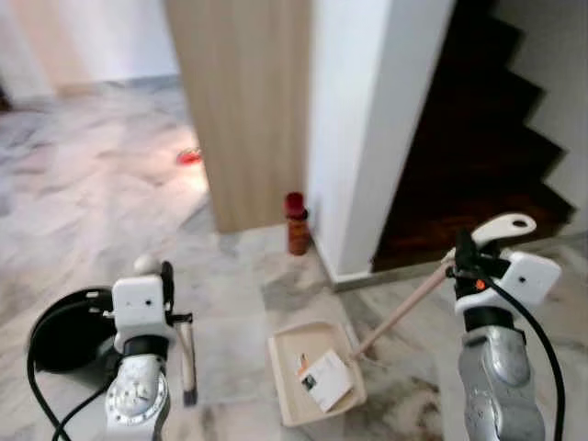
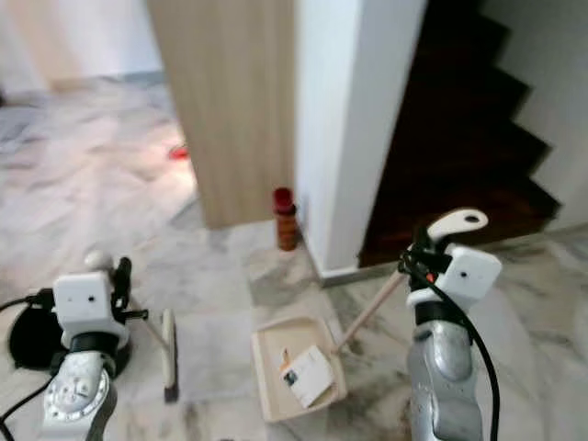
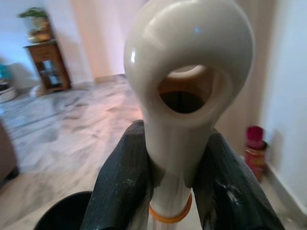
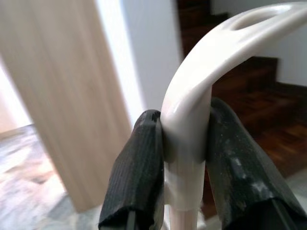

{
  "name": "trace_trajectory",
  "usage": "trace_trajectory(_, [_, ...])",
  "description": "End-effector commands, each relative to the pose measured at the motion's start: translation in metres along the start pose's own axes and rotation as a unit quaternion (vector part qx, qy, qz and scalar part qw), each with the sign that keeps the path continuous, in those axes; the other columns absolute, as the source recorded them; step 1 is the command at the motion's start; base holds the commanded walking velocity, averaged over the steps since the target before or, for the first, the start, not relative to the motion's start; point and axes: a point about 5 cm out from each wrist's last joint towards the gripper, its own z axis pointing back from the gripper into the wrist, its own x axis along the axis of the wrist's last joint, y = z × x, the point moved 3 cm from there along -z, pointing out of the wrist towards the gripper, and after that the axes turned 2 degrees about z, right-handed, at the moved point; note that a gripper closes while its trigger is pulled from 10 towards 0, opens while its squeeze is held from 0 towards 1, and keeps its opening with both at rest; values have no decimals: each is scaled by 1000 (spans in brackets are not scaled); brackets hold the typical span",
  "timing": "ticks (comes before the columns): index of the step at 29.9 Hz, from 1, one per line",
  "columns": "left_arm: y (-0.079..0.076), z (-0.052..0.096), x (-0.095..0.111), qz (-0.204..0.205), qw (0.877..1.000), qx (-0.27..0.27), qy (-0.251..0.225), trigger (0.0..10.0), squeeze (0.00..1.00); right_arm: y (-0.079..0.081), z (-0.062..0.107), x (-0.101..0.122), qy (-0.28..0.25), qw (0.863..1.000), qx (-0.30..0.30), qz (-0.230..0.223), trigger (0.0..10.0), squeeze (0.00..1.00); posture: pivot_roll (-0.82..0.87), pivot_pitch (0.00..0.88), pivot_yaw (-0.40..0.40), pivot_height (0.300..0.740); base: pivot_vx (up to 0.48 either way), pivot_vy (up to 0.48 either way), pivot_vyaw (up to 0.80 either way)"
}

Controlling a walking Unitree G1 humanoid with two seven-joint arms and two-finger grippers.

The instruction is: Sweep floor

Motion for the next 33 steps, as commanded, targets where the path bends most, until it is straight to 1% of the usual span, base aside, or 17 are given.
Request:
trace_trajectory(1, [4,-2,11,-7,1000,5,-23,10000,0,7,-5,13,-27,1000,9,-6,10000,0,107,0,-28,740,0,0,800])
trace_trajectory(14, [2,-2,11,-5,1000,1,-24,10000,0,7,-5,13,-28,1000,7,-9,10000,0,111,0,-30,740,0,0,800])
trace_trajectory(17, [2,-2,11,-4,1000,1,-24,10000,0,6,-6,11,-24,1000,5,-18,10000,0,110,2,-30,740,0,0,0])
trace_trajectory(26, [1,-2,12,-3,1000,2,-24,10000,0,5,-7,10,-21,999,1,-25,10000,0,113,4,-32,740,0,0,0])
trace_trajectory(30, [2,-1,12,-4,1000,1,-24,10000,0,7,-6,10,-22,1000,6,-21,10000,0,114,4,-31,740,0,0,0])
trace_trajectory(33, [2,-1,12,-4,1000,1,-24,10000,0,7,-6,11,-25,1000,10,-9,10000,0,114,5,-30,740,0,0,188])
